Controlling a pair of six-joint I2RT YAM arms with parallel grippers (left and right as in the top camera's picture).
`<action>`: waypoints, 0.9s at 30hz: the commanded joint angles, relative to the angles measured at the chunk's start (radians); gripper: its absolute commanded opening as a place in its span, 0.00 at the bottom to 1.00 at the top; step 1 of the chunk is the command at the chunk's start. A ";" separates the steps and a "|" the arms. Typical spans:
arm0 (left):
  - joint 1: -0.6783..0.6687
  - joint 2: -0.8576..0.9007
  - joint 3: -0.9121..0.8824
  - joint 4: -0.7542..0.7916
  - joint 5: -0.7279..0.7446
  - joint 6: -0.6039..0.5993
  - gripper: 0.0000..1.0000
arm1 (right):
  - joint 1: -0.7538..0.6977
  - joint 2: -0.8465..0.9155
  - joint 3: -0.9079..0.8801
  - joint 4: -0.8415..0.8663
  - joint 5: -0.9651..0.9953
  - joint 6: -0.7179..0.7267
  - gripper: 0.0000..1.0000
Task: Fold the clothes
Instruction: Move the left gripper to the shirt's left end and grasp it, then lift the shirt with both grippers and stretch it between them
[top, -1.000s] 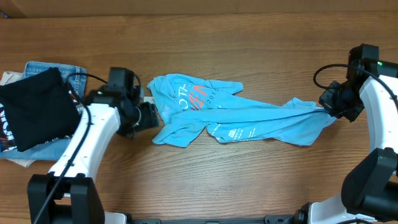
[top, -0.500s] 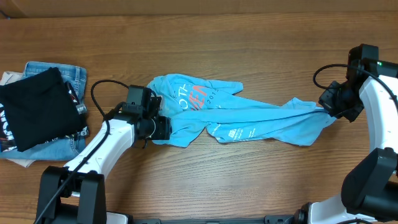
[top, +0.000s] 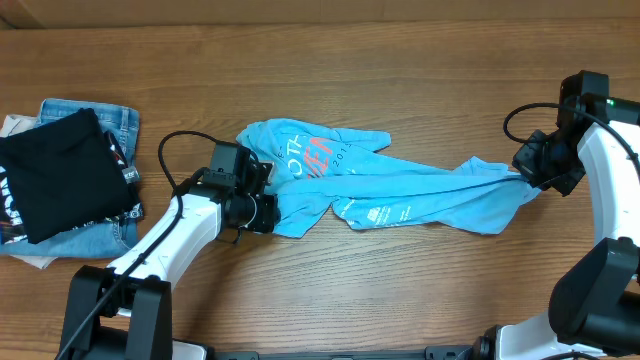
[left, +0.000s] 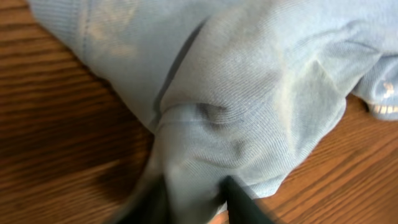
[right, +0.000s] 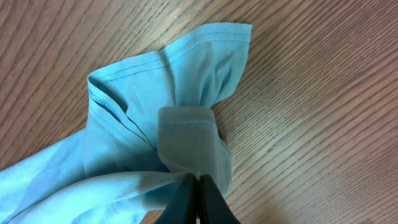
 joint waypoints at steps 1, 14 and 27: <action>-0.006 0.004 -0.009 0.000 0.019 0.025 0.06 | 0.003 -0.010 -0.004 0.004 0.007 0.002 0.04; 0.095 -0.108 0.436 -0.309 -0.172 0.018 0.04 | 0.003 -0.051 0.135 -0.025 -0.065 -0.052 0.04; 0.283 -0.133 1.032 -0.476 -0.183 0.014 0.04 | 0.005 -0.101 0.542 -0.174 -0.143 -0.157 0.04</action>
